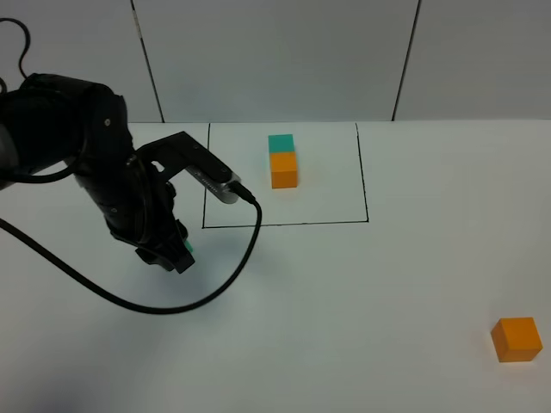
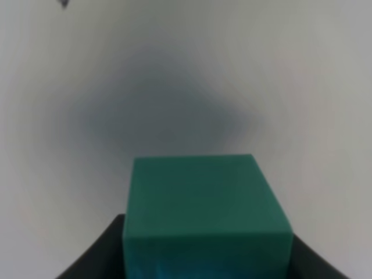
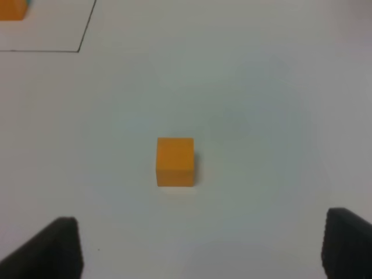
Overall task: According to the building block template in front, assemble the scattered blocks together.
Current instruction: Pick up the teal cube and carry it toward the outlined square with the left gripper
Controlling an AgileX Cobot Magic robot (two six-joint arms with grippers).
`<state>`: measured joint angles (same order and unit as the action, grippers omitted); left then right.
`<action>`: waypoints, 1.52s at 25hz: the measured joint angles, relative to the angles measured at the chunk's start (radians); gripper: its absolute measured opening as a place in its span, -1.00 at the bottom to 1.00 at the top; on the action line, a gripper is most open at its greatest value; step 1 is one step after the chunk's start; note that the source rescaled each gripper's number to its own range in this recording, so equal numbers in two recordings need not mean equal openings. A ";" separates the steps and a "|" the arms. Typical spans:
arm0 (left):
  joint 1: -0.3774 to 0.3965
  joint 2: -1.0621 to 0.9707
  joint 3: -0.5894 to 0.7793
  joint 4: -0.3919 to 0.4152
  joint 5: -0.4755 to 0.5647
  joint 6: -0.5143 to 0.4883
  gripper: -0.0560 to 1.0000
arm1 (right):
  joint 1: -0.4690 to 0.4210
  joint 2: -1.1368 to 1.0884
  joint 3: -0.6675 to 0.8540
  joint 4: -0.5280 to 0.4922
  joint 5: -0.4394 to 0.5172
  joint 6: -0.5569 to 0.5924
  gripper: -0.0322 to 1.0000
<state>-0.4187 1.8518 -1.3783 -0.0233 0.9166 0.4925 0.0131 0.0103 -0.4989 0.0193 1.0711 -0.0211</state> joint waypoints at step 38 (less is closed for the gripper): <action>-0.245 0.461 -0.427 0.091 0.055 0.459 -0.88 | 0.000 0.000 0.000 0.000 0.000 0.000 0.42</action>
<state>-0.6640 2.3130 -1.8056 0.0681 0.9711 0.9510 0.0131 0.0103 -0.4989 0.0193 1.0711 -0.0211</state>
